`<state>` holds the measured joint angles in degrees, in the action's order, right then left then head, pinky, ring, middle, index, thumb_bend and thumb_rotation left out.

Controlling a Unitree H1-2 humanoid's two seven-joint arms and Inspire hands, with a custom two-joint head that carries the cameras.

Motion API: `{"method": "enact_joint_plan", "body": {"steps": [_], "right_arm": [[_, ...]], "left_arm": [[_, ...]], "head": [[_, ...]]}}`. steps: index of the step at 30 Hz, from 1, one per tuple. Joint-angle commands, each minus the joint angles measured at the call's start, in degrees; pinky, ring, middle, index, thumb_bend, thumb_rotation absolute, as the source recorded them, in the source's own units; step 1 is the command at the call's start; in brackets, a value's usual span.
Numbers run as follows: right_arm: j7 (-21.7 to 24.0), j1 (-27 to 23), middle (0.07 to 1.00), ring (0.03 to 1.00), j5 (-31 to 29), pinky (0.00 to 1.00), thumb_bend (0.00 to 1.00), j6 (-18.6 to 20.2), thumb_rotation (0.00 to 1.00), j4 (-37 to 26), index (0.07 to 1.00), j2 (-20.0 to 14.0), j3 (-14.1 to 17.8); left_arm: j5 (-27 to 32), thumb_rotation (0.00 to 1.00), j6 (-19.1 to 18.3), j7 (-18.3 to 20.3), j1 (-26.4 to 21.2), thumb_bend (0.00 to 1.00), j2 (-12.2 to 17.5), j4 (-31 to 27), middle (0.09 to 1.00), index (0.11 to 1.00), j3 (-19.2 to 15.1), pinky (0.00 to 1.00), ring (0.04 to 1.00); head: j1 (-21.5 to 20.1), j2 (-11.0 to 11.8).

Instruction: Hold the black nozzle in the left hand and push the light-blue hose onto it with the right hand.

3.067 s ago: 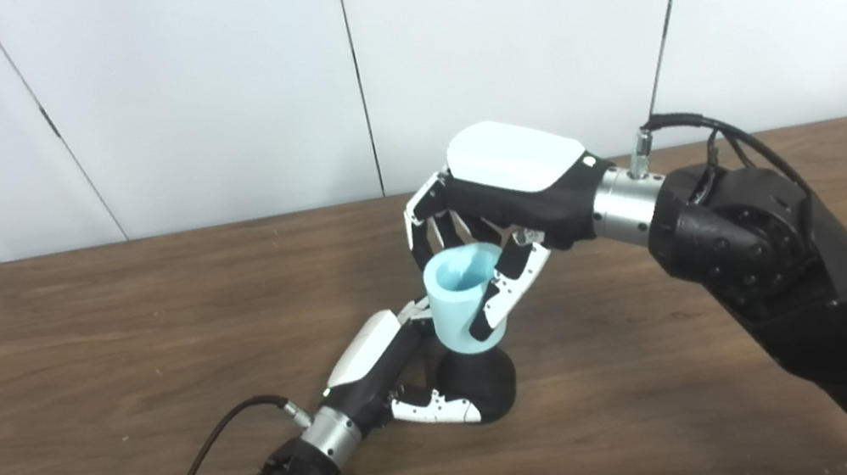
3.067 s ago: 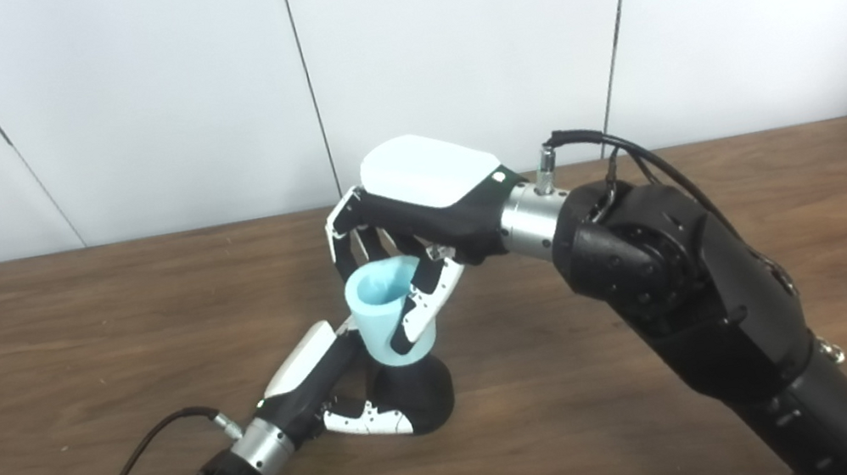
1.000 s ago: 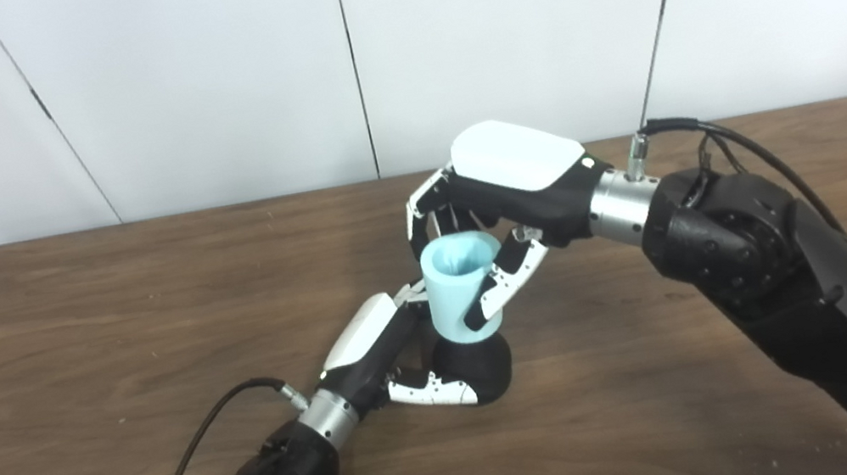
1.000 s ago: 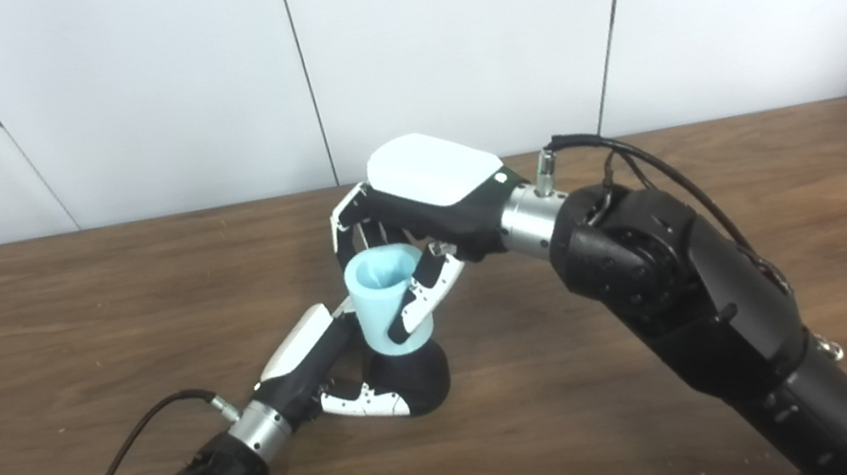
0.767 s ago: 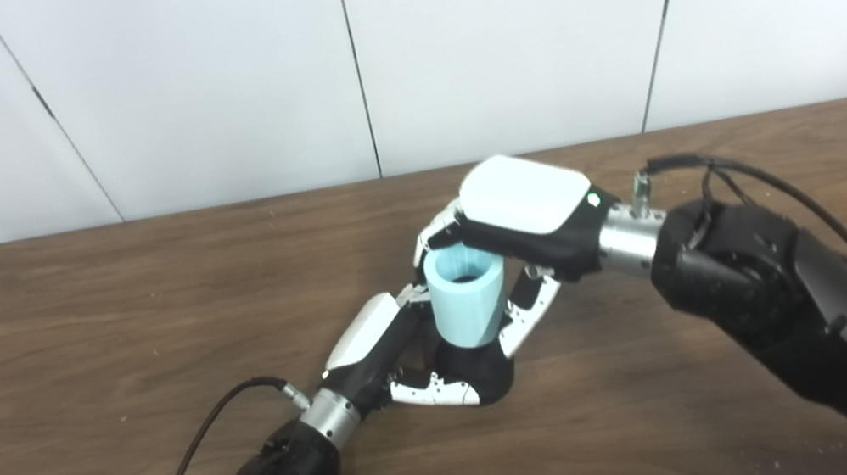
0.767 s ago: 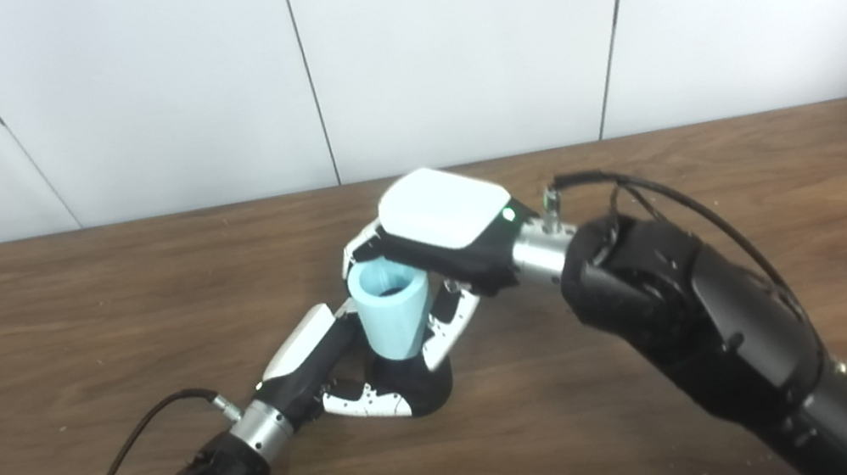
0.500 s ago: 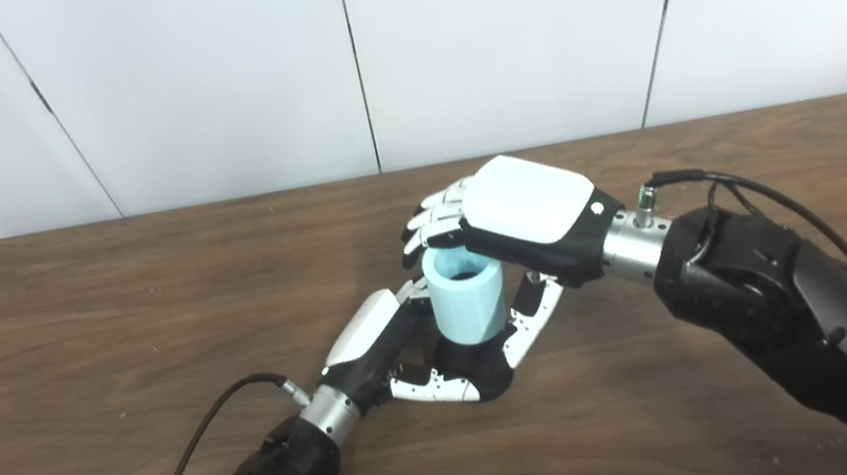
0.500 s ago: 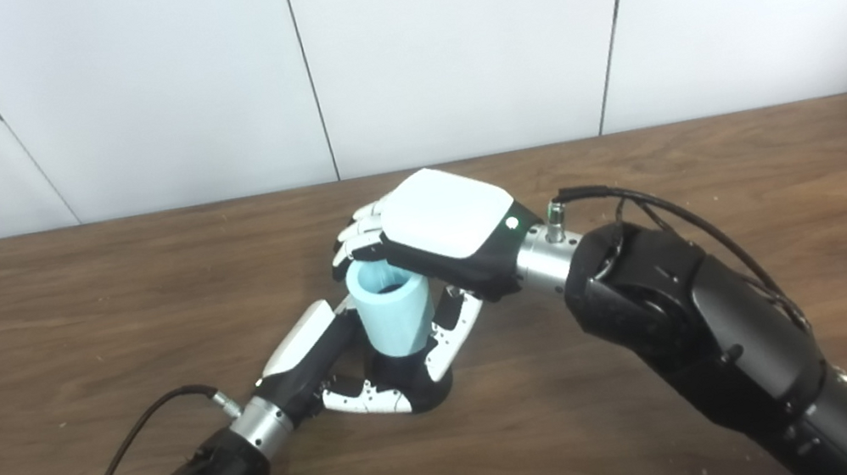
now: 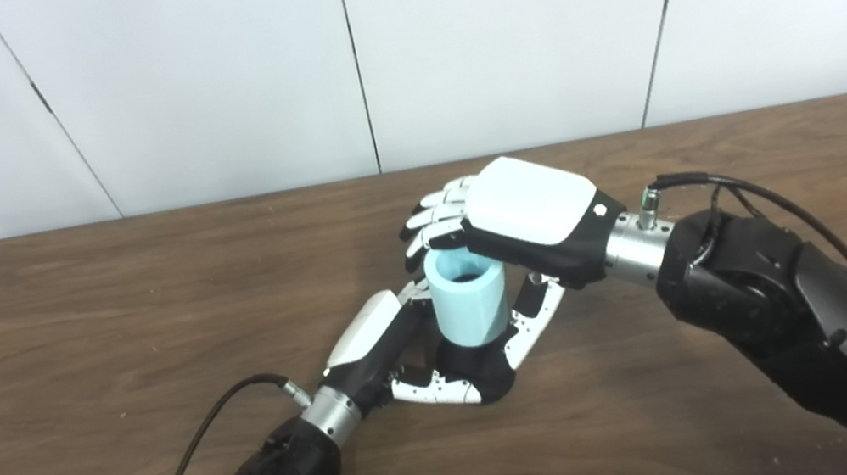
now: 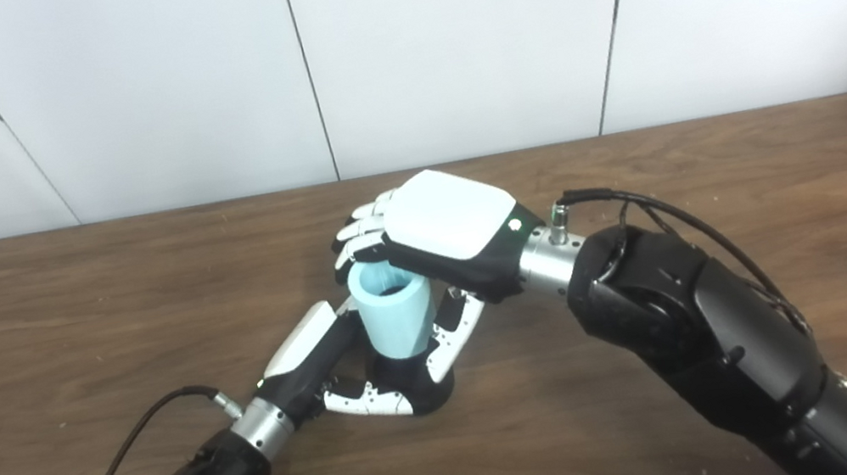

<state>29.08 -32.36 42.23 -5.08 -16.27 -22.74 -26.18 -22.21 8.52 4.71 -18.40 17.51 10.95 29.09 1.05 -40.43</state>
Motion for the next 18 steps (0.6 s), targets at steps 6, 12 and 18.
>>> {"method": "enact_joint_plan", "body": {"steps": [6, 12, 18], "right_arm": [[0.5, 0.1, 0.862, 0.887, -0.3, 0.85, 0.87, -1.7, 0.39, -0.8, 0.768, -0.8, 0.9], [-3.5, 1.1, 0.885, 0.888, -3.0, 0.79, 0.85, -4.5, 0.37, -0.7, 0.863, 0.4, 3.8], [-7.0, 2.6, 0.912, 0.899, -5.1, 0.82, 0.86, -7.8, 0.34, -1.7, 0.916, 1.8, 7.0]], "left_arm": [[-4.0, 0.37, -6.3, 7.1, 5.1, 0.58, 1.6, 4.4, 0.792, 0.444, 3.5, 1.0, 0.97], [-4.1, 0.37, -6.4, 7.1, 5.1, 0.58, 1.6, 4.3, 0.79, 0.446, 3.5, 1.0, 0.969], [-4.0, 0.36, -6.5, 7.3, 5.0, 0.58, 1.7, 4.1, 0.79, 0.441, 3.4, 1.0, 0.969]], "head": [[0.0, 0.0], [0.2, 0.0], [0.1, 0.1]]}}
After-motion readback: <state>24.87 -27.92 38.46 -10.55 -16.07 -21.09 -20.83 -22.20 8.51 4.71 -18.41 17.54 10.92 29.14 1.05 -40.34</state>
